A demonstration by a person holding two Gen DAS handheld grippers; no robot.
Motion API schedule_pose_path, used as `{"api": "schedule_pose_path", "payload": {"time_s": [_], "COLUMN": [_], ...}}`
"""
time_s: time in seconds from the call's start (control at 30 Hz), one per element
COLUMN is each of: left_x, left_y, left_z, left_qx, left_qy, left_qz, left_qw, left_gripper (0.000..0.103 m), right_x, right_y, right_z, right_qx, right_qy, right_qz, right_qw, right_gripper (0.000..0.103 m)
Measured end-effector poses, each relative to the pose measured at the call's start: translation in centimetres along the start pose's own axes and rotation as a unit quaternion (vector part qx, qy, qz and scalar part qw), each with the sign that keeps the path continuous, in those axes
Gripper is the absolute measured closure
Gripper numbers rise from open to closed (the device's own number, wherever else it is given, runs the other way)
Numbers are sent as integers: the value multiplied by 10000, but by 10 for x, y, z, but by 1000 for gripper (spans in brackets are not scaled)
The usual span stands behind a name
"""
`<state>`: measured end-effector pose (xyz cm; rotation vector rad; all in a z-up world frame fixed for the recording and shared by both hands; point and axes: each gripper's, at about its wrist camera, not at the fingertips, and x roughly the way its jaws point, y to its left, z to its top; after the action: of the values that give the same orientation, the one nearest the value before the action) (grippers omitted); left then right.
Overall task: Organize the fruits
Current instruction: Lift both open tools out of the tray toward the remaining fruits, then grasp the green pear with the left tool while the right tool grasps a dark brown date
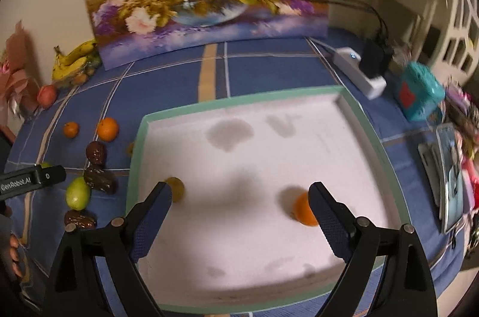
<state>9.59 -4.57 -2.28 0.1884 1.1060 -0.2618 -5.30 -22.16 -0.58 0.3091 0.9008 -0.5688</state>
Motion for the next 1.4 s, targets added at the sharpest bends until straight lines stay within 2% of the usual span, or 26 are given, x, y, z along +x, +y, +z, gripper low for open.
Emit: {"api": "schedule_pose_path", "payload": {"time_s": [0.07,0.3,0.47,0.67,0.77,1.0,1.13,1.3,1.4], "left_x": [-2,-5,-6,-12,-15,-18,-22,-32,-35], "left_y": [3,16,25,39,53,98,123,145,155], "left_z": [1,7,10,17,21,30,32,37,40], "left_qx": [106,34,-69,-132,-253,-504,-723,-849,-950], "left_qy": [-78,-272,-323,-589,-768,-958,-1095,-1334,-1354], "left_qz": [107,137,32,-58,-60,-52,-215,-238,-565], "left_qw": [9999,9995,9994,9982,9967,9941,9911,9871,9846], "left_gripper": [0,0,0,0,0,0,0,0,0], "right_x": [0,-3,1,10,9,6,7,5,3], "right_y": [6,20,21,30,41,84,101,120,131], "right_z": [-2,-6,-7,-8,-6,-1,4,14,20], "right_qx": [-29,-289,-177,44,95,-432,-432,-415,-526], "right_qy": [-56,-437,-335,-35,-46,-152,-164,-234,-257], "right_qz": [63,140,99,501,878,925,1126,1453,1482], "right_qw": [10000,9985,9992,9987,9961,9947,9926,9882,9872], "right_gripper": [10,10,10,10,10,10,10,10,10]}}
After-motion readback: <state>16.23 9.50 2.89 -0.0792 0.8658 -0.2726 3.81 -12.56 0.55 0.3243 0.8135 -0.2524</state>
